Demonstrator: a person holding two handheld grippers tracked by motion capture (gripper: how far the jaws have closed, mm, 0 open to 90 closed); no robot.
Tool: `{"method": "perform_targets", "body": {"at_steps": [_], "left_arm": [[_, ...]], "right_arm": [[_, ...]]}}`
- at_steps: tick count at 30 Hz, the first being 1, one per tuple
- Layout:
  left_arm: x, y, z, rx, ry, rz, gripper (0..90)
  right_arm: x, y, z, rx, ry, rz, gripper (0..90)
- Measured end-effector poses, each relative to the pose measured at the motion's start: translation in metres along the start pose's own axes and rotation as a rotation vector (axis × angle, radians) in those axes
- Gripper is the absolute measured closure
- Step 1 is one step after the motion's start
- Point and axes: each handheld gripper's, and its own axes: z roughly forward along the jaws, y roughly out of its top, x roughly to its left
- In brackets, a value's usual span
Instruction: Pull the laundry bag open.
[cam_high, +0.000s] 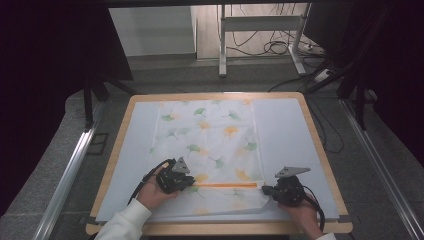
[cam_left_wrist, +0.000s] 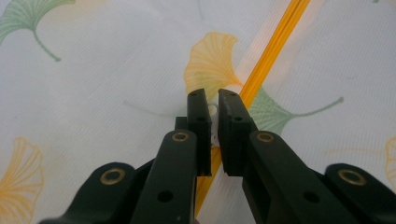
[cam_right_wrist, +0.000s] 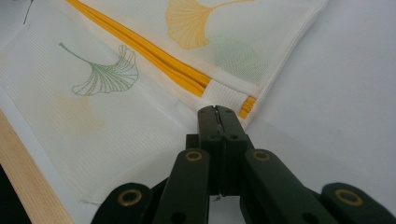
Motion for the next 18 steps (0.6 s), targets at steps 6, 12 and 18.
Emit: {"method": "perform_targets", "body": {"at_steps": [6,12,18], "left_arm": [[0.005,-0.007,-0.005,0.000,0.004,-0.015,84.9],[0.008,-0.013,-0.009,0.002,0.013,-0.027,84.9],[0.010,-0.017,-0.013,0.003,0.020,-0.037,84.9]], "right_arm": [[0.000,0.000,0.000,0.000,0.001,0.000,89.5],[0.000,0.000,0.000,-0.001,0.000,0.000,89.4],[0.000,0.000,0.000,0.000,-0.001,-0.001,89.4]]}}
